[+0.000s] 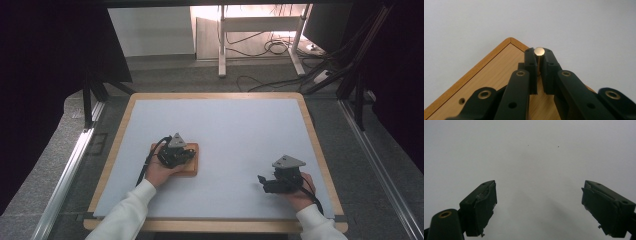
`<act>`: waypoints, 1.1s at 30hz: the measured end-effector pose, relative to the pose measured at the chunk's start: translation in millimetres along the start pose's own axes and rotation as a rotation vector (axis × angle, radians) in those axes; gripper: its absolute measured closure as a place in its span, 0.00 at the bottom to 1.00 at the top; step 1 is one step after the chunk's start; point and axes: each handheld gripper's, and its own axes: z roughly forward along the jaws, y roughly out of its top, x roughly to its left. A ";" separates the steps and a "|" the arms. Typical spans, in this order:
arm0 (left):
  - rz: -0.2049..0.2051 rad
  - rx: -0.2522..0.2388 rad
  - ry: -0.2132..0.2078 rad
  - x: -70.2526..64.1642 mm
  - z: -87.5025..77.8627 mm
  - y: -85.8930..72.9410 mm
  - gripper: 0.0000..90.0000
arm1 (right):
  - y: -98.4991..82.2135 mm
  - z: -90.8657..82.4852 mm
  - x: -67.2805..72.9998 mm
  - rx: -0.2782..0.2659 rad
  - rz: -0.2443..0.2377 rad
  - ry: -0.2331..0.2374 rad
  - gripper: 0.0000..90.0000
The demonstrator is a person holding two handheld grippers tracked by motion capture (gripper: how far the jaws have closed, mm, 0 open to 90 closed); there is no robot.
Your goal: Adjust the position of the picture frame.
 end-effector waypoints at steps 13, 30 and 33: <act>0.009 -0.088 -0.030 -12.2 -10.2 26.3 0.95 | 1.0 -1.4 0.7 -0.010 -0.003 0.002 0.14; 0.060 -0.040 -0.087 -43.6 31.6 58.0 0.95 | 1.4 -3.4 0.3 -0.031 -0.005 0.013 0.15; 0.067 -0.032 -0.092 -46.9 38.2 59.7 0.95 | 1.3 -3.5 0.1 -0.032 -0.006 0.012 0.15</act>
